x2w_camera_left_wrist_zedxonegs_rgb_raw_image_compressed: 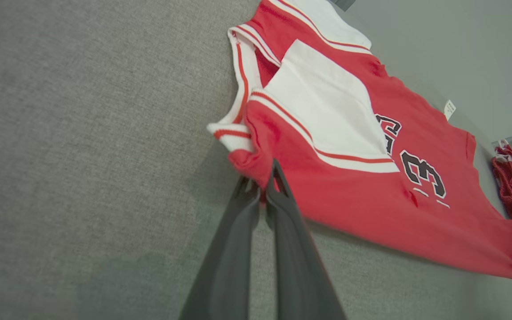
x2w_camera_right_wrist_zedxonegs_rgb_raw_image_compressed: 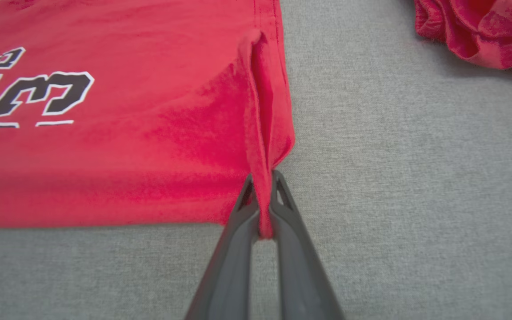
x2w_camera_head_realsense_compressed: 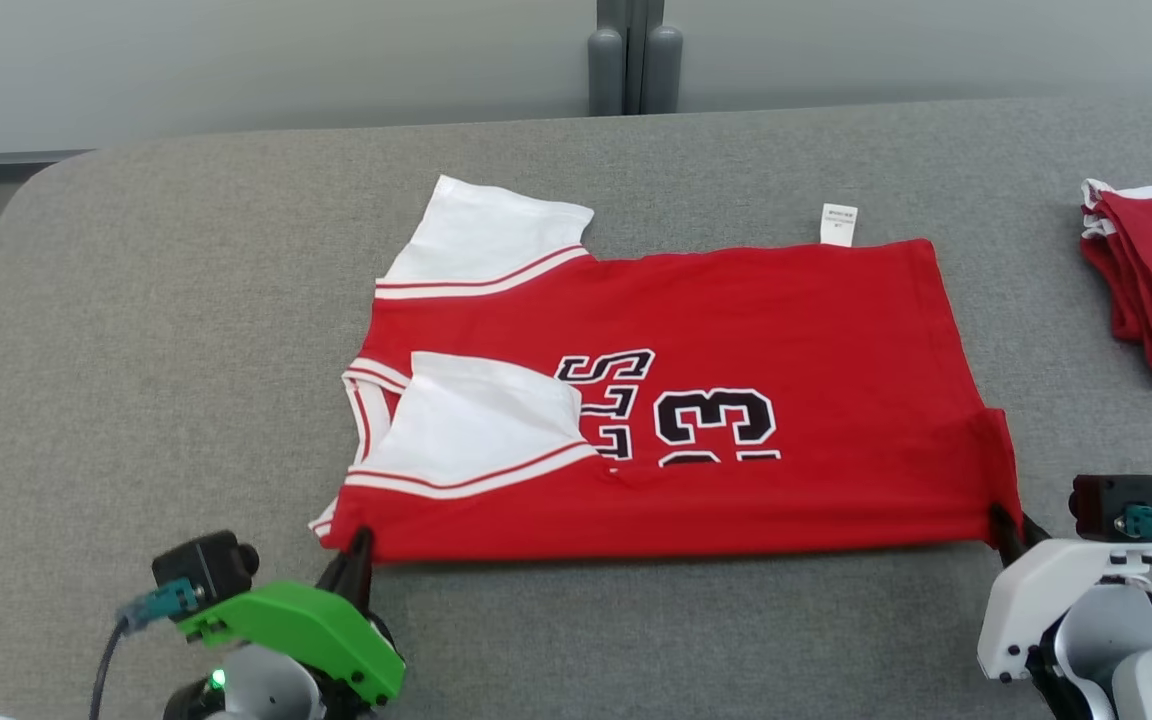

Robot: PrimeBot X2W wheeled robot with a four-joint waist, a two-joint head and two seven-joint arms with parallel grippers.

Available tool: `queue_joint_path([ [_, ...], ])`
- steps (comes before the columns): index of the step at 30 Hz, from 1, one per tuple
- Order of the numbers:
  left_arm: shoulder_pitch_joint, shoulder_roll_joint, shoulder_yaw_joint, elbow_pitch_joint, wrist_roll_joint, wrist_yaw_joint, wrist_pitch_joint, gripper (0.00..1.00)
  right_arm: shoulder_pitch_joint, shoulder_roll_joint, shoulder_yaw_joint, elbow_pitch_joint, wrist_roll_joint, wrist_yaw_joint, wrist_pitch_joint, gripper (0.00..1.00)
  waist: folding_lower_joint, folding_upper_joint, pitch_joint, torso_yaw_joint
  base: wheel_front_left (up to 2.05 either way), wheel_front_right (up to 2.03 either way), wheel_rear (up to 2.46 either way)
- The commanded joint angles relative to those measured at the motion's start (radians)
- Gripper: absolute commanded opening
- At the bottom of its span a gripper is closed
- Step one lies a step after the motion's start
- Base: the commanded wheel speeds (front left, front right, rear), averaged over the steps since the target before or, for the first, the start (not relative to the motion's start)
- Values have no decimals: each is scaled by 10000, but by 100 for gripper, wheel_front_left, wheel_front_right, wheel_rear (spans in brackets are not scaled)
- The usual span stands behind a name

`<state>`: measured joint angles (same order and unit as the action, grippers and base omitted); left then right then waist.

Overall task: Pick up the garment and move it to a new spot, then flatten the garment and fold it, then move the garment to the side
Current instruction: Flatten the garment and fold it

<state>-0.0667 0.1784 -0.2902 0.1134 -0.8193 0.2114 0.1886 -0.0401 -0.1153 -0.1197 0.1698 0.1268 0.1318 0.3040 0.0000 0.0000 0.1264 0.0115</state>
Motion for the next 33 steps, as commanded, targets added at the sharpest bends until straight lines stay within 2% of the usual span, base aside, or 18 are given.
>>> queue_joint_path([
  [1,433,-29,5,-171,-103,139,-74,0,233,-51,-136,-22,82,-24,77,0,0,0,-46,74,0,0,0],
  [6,1334,-443,-162,-293,-271,416,-199,0,618,126,-376,29,145,-22,3,0,0,0,-8,110,0,0,0],
  [7,1440,-508,-172,-249,-257,452,-268,0,656,176,-443,59,124,-22,-69,9,0,0,4,102,0,0,0],
  [8,1510,-537,-185,-220,-242,454,-344,0,697,215,-457,85,100,-22,-119,31,0,0,8,93,0,0,0],
  [9,1567,-565,-197,-202,-220,474,-410,44,739,246,-450,114,76,-22,-165,48,0,0,5,79,0,0,0],
  [10,1597,-583,-198,-191,-213,482,-457,73,762,263,-452,104,48,-22,-206,85,0,0,-2,65,0,0,0],
  [11,1593,-576,-205,-209,-169,479,-512,100,796,285,-446,69,28,-22,-237,100,0,0,-19,47,0,0,0],
  [16,1198,-83,-176,-509,148,360,-525,100,934,306,-673,-325,-284,-22,-417,100,0,0,-126,-48,0,0,0],
  [20,390,589,-236,-835,566,115,-204,100,948,340,-806,-963,-506,-22,-410,100,0,0,-150,-137,0,0,0],
  [26,-2288,1665,-597,-568,1341,-624,807,100,299,269,-396,-1619,-623,-21,-175,100,0,0,273,-417,0,0,0],
  [30,-4464,2053,-874,312,1613,-1182,1775,100,-498,152,260,-1694,-635,-22,-81,100,0,0,874,-847,0,0,0],
  [33,-5856,2276,-905,1212,1791,-1441,2293,100,-1276,22,814,-1528,-494,-21,-204,100,0,0,1479,-1256,0,0,0],
])
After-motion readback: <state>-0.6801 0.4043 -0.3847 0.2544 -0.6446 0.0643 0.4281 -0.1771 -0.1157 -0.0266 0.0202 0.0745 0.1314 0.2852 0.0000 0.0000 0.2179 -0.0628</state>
